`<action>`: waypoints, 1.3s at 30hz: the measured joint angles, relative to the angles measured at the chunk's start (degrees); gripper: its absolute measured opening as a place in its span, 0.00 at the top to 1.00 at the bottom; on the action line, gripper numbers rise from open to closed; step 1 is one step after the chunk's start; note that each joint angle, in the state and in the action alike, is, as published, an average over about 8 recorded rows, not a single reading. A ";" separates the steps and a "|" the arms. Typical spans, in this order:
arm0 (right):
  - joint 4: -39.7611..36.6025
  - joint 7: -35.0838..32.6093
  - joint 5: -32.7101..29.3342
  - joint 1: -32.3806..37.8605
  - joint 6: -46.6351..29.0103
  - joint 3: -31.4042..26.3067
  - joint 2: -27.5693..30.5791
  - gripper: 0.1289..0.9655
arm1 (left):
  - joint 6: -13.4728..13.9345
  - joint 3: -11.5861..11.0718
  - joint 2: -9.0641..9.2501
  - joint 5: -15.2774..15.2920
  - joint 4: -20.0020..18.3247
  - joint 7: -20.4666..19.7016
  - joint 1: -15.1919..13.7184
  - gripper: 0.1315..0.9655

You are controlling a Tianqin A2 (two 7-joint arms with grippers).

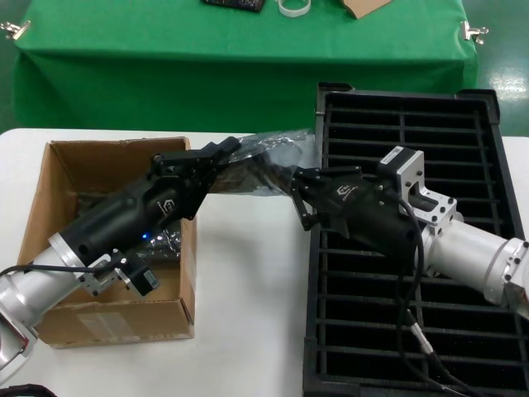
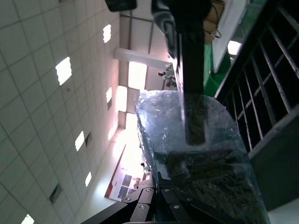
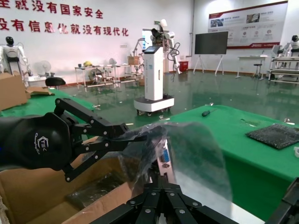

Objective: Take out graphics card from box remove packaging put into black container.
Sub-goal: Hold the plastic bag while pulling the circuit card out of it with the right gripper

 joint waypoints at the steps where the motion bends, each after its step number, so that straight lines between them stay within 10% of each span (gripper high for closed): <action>1: 0.46 0.42 -0.38 -0.17 0.17 -0.04 0.18 0.99 | -0.24 0.04 -0.07 0.05 0.01 0.28 0.02 0.99; 15: 4.47 4.04 -4.41 -0.91 -0.20 -0.73 1.80 0.99 | -1.59 0.14 -0.61 0.21 0.09 -0.21 0.25 0.99; 39: 3.40 5.16 -4.86 -1.18 -0.70 -0.42 1.44 0.99 | 6.23 1.22 -1.76 1.21 -0.11 -2.30 -0.02 0.99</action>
